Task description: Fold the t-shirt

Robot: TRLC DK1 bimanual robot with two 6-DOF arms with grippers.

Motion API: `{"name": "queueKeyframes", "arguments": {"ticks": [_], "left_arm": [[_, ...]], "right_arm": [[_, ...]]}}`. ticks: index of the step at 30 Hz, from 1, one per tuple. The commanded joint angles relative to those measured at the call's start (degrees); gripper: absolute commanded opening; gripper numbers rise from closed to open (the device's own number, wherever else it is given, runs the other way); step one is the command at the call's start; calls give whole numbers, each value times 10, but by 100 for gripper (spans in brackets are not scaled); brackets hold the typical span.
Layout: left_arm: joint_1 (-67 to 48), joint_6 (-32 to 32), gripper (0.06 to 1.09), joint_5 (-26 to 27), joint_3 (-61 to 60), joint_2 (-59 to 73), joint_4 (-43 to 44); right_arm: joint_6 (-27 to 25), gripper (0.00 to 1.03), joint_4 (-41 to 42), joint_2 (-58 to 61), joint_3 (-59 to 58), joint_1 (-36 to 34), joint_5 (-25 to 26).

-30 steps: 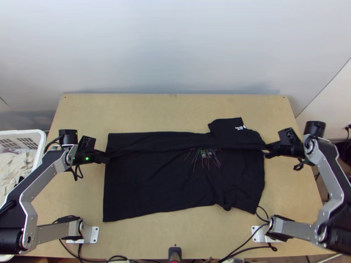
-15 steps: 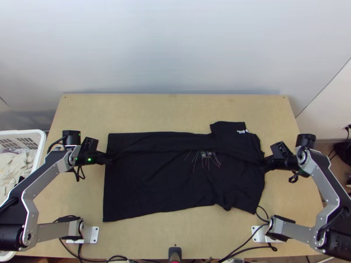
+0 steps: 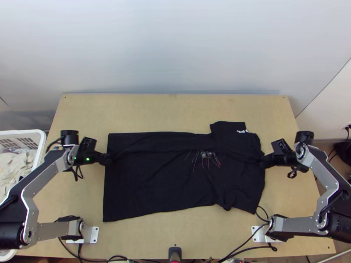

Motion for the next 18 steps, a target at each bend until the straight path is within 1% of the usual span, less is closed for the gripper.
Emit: {"name": "queueKeyframes", "arguments": {"ticks": [1, 6, 9, 11, 13, 15, 18], "left_arm": [[38, 12, 104, -1, 38, -53, -35], [-2, 66, 104, 4, 68, -94, -110], [-53, 133, 103, 12, 89, -95, -217], [-89, 161, 103, 17, 90, -95, -280], [-108, 206, 103, 29, 81, -95, -344], [-114, 238, 103, 28, 66, -99, -375], [-113, 268, 103, 27, 52, -116, -403]], "right_arm": [[8, 97, -43, 10, 26, -24, 4], [-20, 98, -93, -21, 35, -31, 7], [-52, 98, -142, -44, 39, -31, 20], [-70, 98, -172, -58, 39, -34, 26], [-96, 96, -203, -69, 37, -46, 26], [-125, 96, -235, -74, 35, -67, 26], [-153, 95, -274, -88, 33, -92, 26]]}}
